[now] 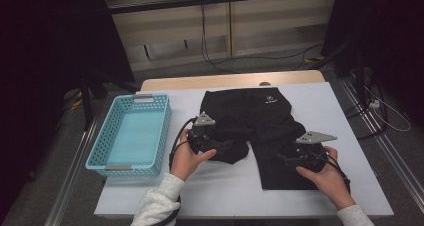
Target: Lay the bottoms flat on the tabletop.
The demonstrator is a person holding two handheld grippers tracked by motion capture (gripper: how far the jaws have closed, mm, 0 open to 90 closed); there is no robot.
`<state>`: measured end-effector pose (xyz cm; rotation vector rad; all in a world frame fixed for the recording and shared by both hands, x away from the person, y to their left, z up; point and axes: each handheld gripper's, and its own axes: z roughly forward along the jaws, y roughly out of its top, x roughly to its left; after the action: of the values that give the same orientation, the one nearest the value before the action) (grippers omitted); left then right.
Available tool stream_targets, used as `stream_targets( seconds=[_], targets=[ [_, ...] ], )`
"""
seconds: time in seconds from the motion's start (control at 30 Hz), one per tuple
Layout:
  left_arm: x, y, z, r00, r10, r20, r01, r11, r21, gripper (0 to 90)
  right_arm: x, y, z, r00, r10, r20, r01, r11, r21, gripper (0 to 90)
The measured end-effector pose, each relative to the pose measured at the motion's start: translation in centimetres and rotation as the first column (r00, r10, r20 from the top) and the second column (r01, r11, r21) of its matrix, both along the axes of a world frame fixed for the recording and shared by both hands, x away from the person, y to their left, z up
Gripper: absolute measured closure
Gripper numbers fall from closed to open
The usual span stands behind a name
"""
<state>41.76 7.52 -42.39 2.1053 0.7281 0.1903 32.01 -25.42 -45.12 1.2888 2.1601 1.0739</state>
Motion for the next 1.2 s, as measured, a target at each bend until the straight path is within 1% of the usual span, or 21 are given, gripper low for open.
stream_targets(
  seconds=[0.03, 0.07, 0.17, 0.2, 0.33, 0.5, 0.53, 0.6, 0.63, 0.67, 0.7, 0.73, 0.8, 0.83, 0.9, 0.97, 1.0, 1.03, 1.1, 1.17, 1.2],
  targets=[
    [0.0, 0.1, 0.0, 1.0000, 0.003, 0.002, -0.003, 1.0000, 0.003, 13.2, 0.1, 0.1, 0.0, 1.0000, 0.000, -0.001, 0.000, 1.000, 0.000, 24.9],
    [0.0, 0.2, 0.1, 1.0000, 0.008, 0.001, -0.008, 0.9999, -0.006, 13.1, 0.2, 0.2, -0.1, 1.0000, 0.001, -0.003, -0.001, 1.000, 0.001, 24.9],
    [0.1, 0.4, 0.0, 0.9998, 0.018, -0.001, -0.018, 0.9998, -0.012, 13.0, 0.3, 0.7, -0.1, 0.9999, 0.013, -0.002, -0.013, 1.000, 0.007, 24.8],
    [0.1, 0.5, -0.1, 0.9998, 0.016, -0.010, -0.016, 0.9998, -0.009, 13.0, 0.4, 0.8, -0.1, 0.9998, 0.020, -0.002, -0.020, 1.000, 0.002, 24.8],
    [0.2, 0.6, -0.3, 0.9997, 0.020, -0.013, -0.020, 0.9998, 0.001, 13.0, 0.6, 1.2, -0.3, 0.9994, 0.034, -0.009, -0.034, 0.999, -0.010, 24.6],
    [0.2, 0.8, 0.0, 0.9998, 0.021, -0.003, -0.021, 0.9998, 0.000, 12.9, 0.5, 1.3, -0.2, 0.9995, 0.032, -0.005, -0.032, 0.999, -0.007, 24.4],
    [0.2, 0.8, 0.0, 0.9998, 0.022, -0.001, -0.022, 0.9998, 0.000, 12.9, 0.5, 1.4, -0.2, 0.9992, 0.039, -0.004, -0.039, 0.999, -0.010, 24.6],
    [0.3, 0.8, 0.0, 0.9997, 0.024, 0.001, -0.024, 0.9997, 0.003, 12.9, 0.4, 1.8, -0.1, 0.9977, 0.067, 0.009, -0.066, 0.997, -0.027, 29.1],
    [0.3, 0.8, 0.0, 0.9997, 0.023, 0.000, -0.023, 0.9997, 0.005, 12.9, 0.4, 1.9, -0.1, 0.9969, 0.079, 0.006, -0.079, 0.997, -0.019, 31.8],
    [0.2, 0.8, -0.1, 0.9992, 0.039, 0.010, -0.039, 0.9992, 0.010, 12.9, 0.4, 2.2, -0.1, 0.9965, 0.084, 0.002, -0.084, 0.996, -0.023, 33.4],
    [0.3, 0.8, -0.1, 0.9996, 0.027, 0.001, -0.027, 0.9996, 0.005, 13.0, 0.4, 2.4, -0.1, 0.9955, 0.094, 0.008, -0.094, 0.995, -0.035, 35.4],
    [0.3, 0.8, -0.1, 0.9997, 0.024, -0.001, -0.024, 0.9997, 0.008, 13.0, 0.4, 2.7, -0.1, 0.9946, 0.103, 0.006, -0.103, 0.994, -0.032, 37.6],
    [0.3, 0.8, -0.2, 0.9997, 0.025, -0.001, -0.025, 0.9996, 0.009, 13.0, 0.5, 3.3, -0.1, 0.9934, 0.115, 0.007, -0.114, 0.993, -0.036, 43.3],
    [0.3, 0.8, -0.2, 0.9997, 0.026, -0.002, -0.026, 0.9996, 0.008, 13.0, 0.5, 3.5, -0.2, 0.9930, 0.117, 0.011, -0.117, 0.992, -0.042, 43.9],
    [0.3, 0.8, -0.1, 0.9997, 0.025, -0.001, -0.025, 0.9996, 0.010, 13.1, 0.7, 4.1, -0.6, 0.9911, 0.133, -0.010, -0.133, 0.990, -0.046, 46.2],
    [0.3, 0.8, -0.1, 0.9996, 0.029, 0.001, -0.029, 0.9996, 0.003, 13.1, 0.8, 4.5, -1.2, 0.9894, 0.142, -0.033, -0.144, 0.987, -0.071, 46.5],
    [0.3, 0.8, -0.1, 0.9996, 0.028, 0.005, -0.028, 0.9996, 0.004, 13.1, 0.8, 4.6, -1.4, 0.9891, 0.145, -0.025, -0.146, 0.988, -0.052, 48.7],
    [0.3, 0.8, -0.1, 0.9997, 0.025, 0.002, -0.025, 0.9996, 0.008, 13.2, 0.8, 4.7, -1.3, 0.9894, 0.143, -0.025, -0.145, 0.988, -0.055, 54.3],
    [0.3, 0.8, -0.1, 0.9996, 0.028, 0.006, -0.028, 0.9996, 0.007, 13.2, 0.7, 4.7, -1.3, 0.9873, 0.156, -0.029, -0.157, 0.986, -0.049, 70.9],
    [0.3, 0.9, 0.0, 0.9997, 0.025, 0.001, -0.025, 0.9997, 0.007, 13.4, 0.6, 4.6, -1.2, 0.9854, 0.166, -0.038, -0.167, 0.985, -0.044, 83.8],
    [0.3, 0.9, 0.0, 0.9997, 0.026, 0.007, -0.026, 0.9996, 0.009, 13.4, 0.6, 4.5, -1.1, 0.9833, 0.176, -0.046, -0.178, 0.983, -0.039, 88.5]
  ],
)
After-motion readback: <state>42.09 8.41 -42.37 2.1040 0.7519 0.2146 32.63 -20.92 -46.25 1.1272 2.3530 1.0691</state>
